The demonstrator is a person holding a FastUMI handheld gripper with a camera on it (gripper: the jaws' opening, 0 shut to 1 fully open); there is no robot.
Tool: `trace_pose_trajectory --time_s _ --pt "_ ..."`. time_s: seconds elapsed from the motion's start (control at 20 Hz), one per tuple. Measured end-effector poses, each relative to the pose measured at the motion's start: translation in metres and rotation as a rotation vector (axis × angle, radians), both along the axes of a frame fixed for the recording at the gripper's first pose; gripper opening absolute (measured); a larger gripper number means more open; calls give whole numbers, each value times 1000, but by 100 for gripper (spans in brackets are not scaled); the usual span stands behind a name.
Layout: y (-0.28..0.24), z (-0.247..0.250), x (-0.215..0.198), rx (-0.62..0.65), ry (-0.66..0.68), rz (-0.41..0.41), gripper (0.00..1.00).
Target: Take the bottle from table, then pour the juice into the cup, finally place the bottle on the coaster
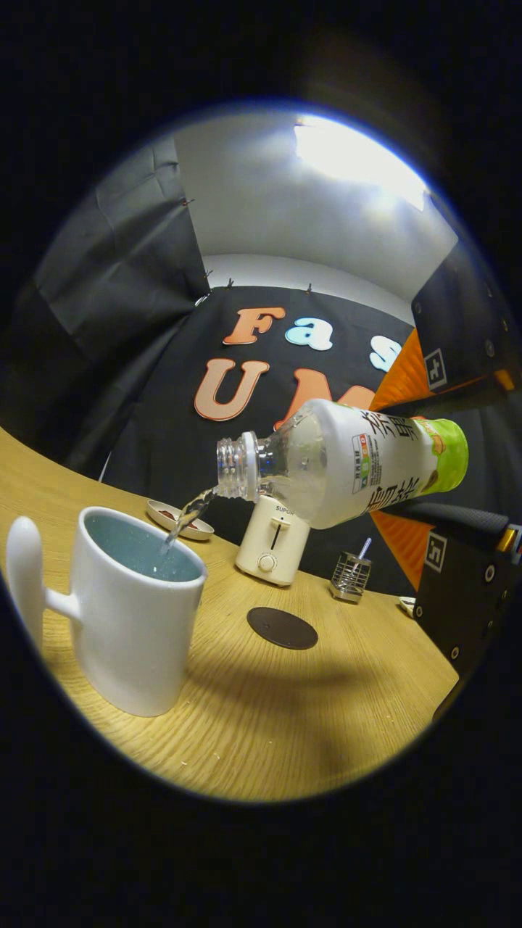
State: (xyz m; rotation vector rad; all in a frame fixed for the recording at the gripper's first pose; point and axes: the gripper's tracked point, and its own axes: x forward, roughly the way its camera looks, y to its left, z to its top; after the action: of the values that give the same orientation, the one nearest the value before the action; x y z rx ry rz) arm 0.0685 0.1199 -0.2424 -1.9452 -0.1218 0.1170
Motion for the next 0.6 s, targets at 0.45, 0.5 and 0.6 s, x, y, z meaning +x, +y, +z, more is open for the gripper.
trace_pose_trajectory --time_s 0.45,0.5,0.6 --pt "6 -2 -3 -43 -8 26 56" --pt "6 -3 -2 -45 -10 28 56" --pt "9 -3 0 -48 -12 33 56"
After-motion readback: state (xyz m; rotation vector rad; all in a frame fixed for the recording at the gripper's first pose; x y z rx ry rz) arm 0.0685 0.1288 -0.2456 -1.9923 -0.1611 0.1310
